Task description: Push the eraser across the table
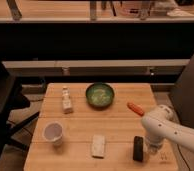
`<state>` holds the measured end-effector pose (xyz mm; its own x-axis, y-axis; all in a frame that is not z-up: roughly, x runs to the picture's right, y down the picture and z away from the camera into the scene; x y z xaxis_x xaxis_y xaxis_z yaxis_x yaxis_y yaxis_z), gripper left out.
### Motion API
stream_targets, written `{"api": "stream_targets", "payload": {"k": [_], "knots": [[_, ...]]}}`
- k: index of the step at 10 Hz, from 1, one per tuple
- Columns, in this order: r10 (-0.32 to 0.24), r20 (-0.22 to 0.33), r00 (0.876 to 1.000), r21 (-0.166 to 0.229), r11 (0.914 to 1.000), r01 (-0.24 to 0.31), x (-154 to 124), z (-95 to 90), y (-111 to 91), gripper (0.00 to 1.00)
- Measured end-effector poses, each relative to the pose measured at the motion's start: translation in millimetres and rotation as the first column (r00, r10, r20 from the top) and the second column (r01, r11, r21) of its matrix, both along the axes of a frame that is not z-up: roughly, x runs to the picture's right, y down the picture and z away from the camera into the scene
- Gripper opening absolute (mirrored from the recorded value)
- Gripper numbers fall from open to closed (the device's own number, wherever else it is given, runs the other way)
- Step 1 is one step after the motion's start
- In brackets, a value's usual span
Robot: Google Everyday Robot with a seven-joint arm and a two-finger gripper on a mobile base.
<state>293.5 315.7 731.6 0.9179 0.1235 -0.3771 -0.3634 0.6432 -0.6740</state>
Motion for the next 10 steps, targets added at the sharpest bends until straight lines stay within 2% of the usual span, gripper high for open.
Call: {"api": "stream_targets", "payload": {"k": [5,7,8,10], "knots": [[-0.019,-0.022,1.000,-0.038,0.9991,0.018,-3,24.4,12,0.00],[-0.050,-0.009,0.999,-0.012,0.9987,0.050,-25,30.8,-9,0.00],[-0.060,-0.010,0.998,-0.013,0.9982,0.059,-30,28.3,-17,0.00],[-0.073,-0.010,0.997,-0.018,0.9972,0.072,-36,28.8,-19,0.00]]}}
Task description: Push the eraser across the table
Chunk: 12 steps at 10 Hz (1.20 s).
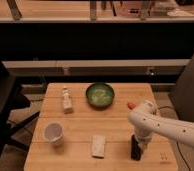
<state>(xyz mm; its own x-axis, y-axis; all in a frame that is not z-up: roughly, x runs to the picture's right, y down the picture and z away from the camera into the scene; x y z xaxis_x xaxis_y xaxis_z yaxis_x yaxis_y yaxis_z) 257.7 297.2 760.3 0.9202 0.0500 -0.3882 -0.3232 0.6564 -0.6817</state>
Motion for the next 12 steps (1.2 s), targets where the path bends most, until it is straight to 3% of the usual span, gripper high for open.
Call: {"api": "stream_targets", "payload": {"k": [3,8,12], "knots": [[-0.027,0.011,1.000,0.010,0.9996,0.027,-10,15.6,4,0.00],[-0.079,0.028,0.996,0.022,0.9967,0.078,-40,16.3,-5,0.00],[-0.108,0.027,0.994,0.035,0.9937,0.107,-56,27.2,-27,0.00]]}}
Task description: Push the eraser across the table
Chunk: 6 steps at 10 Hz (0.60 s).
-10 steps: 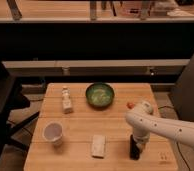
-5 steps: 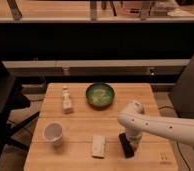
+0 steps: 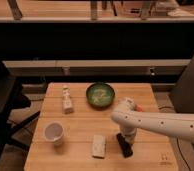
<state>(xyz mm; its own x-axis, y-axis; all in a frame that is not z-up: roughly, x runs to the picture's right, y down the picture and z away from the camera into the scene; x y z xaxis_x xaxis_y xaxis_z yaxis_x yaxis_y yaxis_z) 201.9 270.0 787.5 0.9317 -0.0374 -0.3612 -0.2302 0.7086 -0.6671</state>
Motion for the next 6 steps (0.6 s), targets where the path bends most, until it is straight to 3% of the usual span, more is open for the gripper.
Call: {"api": "stream_targets", "payload": {"k": [2,6], "knots": [[-0.013,0.005,1.000,0.003,0.9999,0.013,3,0.4,-1,0.00],[-0.030,0.013,0.999,0.009,0.9995,0.030,-18,0.3,-5,0.00]]}}
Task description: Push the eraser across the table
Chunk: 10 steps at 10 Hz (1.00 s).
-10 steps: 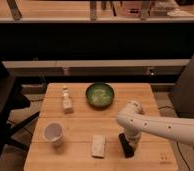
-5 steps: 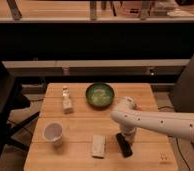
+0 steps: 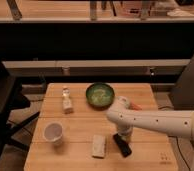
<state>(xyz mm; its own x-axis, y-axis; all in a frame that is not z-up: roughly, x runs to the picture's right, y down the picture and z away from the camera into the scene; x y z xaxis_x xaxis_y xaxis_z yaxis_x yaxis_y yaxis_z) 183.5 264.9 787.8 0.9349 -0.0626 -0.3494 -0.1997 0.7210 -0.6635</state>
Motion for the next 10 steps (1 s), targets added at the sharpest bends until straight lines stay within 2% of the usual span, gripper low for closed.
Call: {"api": "stream_targets", "payload": {"k": [2,6,10], "knots": [[-0.010,0.004,1.000,0.006,0.9999,0.010,3,0.6,-4,0.00],[-0.047,0.017,0.999,0.018,0.9988,0.047,-18,0.8,-11,0.00],[-0.068,0.028,0.997,0.032,0.9972,0.067,-22,-0.4,-16,0.00]]}}
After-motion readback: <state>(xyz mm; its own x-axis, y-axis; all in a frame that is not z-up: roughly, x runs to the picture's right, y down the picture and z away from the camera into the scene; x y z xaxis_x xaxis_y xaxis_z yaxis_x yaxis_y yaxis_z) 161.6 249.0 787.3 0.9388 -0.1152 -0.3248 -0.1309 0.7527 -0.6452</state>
